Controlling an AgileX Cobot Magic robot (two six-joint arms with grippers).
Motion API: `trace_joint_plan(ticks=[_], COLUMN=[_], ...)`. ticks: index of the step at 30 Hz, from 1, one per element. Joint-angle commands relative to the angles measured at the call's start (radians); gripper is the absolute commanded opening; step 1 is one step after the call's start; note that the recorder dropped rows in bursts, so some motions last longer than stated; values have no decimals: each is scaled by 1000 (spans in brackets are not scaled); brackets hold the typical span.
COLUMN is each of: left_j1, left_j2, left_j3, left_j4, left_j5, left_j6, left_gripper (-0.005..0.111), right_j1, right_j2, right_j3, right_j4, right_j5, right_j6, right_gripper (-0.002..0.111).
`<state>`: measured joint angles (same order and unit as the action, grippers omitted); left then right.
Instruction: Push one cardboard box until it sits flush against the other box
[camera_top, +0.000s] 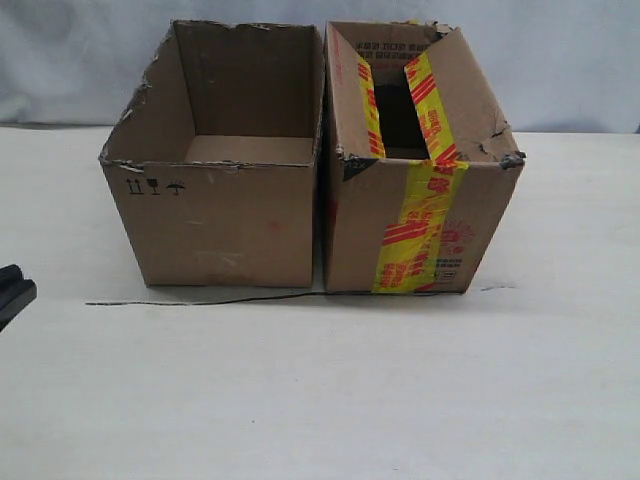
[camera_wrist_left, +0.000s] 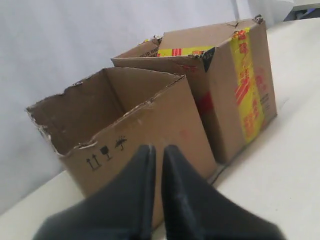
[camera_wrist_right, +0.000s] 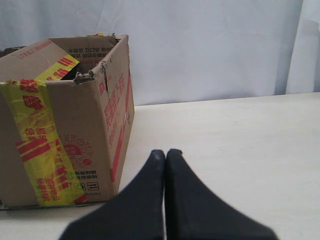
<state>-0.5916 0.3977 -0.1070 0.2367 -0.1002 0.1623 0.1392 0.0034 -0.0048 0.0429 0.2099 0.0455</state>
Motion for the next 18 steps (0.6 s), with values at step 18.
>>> trace_joint_plan(ticks=[18], left_j1=[714], left_j2=[-398], left_j3=[107], left_j4=[-203], left_j5=[267], left_j6=[-89], left_gripper=[0], right_j1=[3], right_j2=[-3], right_j3=[5], right_j4=[-1], right_j5=[1], right_j6=[-9], right_gripper=[0])
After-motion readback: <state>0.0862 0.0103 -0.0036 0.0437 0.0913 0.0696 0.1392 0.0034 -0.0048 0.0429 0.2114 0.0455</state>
